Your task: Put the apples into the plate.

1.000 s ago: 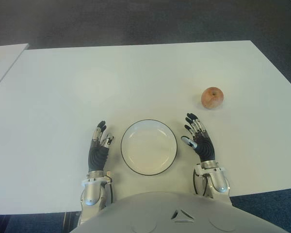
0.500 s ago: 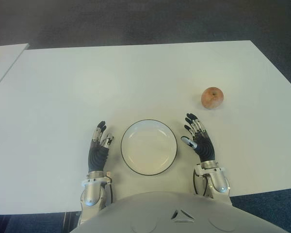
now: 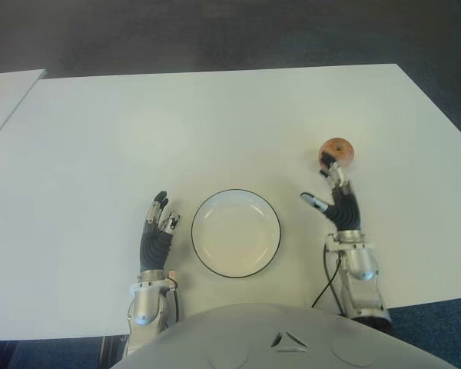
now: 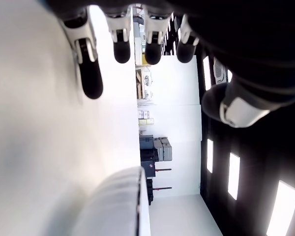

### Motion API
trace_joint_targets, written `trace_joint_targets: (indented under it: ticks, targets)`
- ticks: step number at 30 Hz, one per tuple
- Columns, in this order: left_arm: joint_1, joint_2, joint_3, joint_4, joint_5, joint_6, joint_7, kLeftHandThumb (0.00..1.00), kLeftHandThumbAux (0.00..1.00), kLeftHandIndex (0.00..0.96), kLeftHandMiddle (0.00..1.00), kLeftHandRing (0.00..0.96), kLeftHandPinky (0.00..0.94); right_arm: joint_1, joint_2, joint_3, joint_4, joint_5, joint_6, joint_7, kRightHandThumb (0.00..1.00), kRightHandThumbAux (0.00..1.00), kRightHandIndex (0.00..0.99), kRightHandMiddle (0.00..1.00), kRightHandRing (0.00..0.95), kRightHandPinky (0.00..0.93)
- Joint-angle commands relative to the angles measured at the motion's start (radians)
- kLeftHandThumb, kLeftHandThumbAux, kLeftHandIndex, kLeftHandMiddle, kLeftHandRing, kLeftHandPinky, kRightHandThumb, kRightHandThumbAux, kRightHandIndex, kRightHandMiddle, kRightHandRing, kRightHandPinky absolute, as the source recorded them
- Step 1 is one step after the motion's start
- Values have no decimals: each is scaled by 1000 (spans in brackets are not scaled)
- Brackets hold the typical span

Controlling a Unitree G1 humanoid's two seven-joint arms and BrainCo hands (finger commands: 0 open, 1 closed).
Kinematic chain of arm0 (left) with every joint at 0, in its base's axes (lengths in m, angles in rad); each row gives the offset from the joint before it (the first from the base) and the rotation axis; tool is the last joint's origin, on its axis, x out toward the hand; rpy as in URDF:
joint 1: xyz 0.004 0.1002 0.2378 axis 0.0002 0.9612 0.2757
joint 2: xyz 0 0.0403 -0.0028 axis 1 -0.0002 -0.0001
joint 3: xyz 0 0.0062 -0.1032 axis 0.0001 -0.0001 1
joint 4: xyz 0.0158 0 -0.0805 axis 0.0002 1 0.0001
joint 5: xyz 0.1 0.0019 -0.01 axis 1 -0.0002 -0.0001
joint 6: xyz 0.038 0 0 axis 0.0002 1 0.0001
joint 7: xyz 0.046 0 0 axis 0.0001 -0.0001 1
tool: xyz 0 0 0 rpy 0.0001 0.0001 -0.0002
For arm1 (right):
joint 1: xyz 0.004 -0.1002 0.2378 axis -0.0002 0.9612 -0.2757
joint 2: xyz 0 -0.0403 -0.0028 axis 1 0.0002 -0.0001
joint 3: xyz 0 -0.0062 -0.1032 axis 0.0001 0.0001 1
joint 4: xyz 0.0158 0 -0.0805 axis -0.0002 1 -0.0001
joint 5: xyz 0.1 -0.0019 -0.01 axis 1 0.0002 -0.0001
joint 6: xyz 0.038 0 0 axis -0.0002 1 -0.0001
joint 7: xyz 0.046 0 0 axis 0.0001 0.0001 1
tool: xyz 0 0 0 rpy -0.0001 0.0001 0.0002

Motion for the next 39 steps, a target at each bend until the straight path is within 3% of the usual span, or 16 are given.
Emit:
trace_joint_targets:
  ticks: [1,8,13,17,21,26,30,39]
  targets:
    - [2,1,2,51,0,38,-2,36,482,8,0,0,0,-48,-30,4,48,-141,-127,-83,436,612,55,50,33,39]
    - [-13,1,4,74,-8,35,-6,30,470,4,0,0,0,-132,-102,10,108,-242,-212,-146,366,611,47,40,22,13]
    - [-22,1,4,88,-15,27,-9,31,470,4,0,0,0,-182,-147,-5,126,-342,-220,-217,328,604,46,33,14,3]
    - [-27,5,3,99,-17,20,-13,32,475,4,0,0,0,-253,-231,-24,110,-510,-142,-308,283,575,48,27,3,0]
    - [-30,7,3,110,-19,8,-14,33,481,3,0,0,0,-321,-291,4,152,-636,-63,-401,269,552,49,24,0,0]
    - [-36,8,8,129,-18,-22,-10,35,492,0,0,0,0,-436,-362,72,244,-766,52,-510,346,491,48,24,0,0]
    - [-38,9,11,140,-19,-37,-9,35,495,0,0,0,0,-486,-384,122,297,-787,105,-551,375,462,46,28,0,0]
    - [-35,17,18,155,-28,-70,-17,34,494,0,0,0,4,-674,-417,237,560,-771,191,-569,334,433,35,35,0,0]
